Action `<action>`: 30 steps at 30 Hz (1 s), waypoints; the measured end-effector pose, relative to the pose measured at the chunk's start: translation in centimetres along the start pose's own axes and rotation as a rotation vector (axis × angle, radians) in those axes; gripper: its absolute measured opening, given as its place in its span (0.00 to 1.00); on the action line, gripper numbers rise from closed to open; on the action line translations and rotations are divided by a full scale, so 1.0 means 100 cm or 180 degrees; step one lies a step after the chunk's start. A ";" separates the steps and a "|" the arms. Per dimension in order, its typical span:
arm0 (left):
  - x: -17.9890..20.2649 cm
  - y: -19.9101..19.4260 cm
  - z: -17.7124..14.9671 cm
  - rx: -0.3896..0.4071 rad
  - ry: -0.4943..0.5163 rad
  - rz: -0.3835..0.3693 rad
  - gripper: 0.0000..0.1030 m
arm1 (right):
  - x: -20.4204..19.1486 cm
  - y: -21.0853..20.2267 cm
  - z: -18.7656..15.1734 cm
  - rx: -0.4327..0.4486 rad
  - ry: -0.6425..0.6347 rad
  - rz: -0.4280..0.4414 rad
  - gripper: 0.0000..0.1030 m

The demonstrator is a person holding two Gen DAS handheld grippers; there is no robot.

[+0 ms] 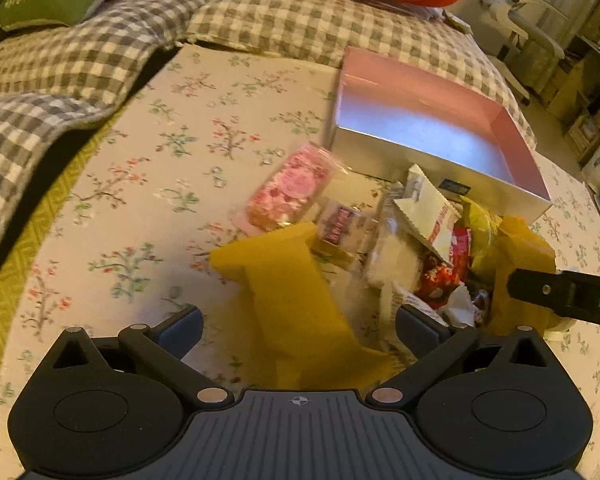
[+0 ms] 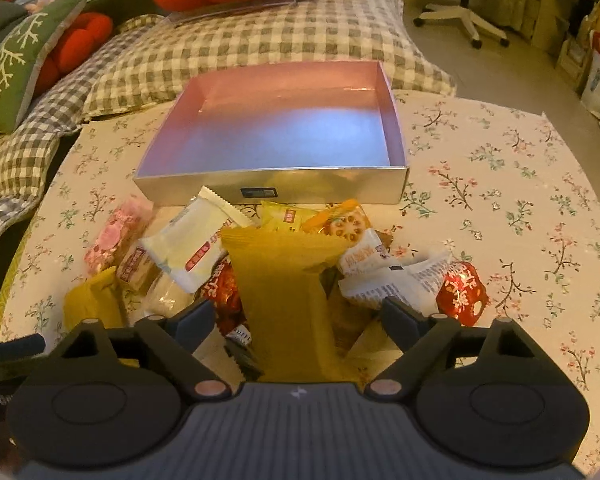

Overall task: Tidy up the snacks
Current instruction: 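Grasp yellow pastry packs with both grippers from the snack pile, then carry yellow packs into the silver box with both grippers and release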

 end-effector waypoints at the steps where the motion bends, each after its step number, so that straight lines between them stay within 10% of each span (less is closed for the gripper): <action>1: 0.003 0.004 -0.001 0.0003 0.0022 0.0027 0.99 | 0.000 0.001 0.000 0.0002 -0.0002 -0.0015 0.84; 9: -0.004 0.024 -0.007 0.0062 -0.0140 0.0080 0.85 | -0.014 0.018 -0.013 -0.0227 -0.0132 0.0072 0.54; 14: -0.009 0.020 0.004 0.0157 -0.0196 0.0080 0.39 | -0.014 0.022 -0.014 -0.0243 -0.0129 0.0068 0.36; 30: 0.008 -0.017 0.033 0.0540 0.0020 -0.0067 0.36 | -0.013 -0.002 -0.002 0.0055 -0.0179 0.0009 0.33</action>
Point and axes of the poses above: each gripper's, at about its wrist camera, not at the fingertips, and y roughly the way its jaws point, x to its right, z to its top, the point moved 5 cm from there along y, roughly the way its jaws point, and after that the axes turned 13 degrees about -y, right-handed, at the moved point
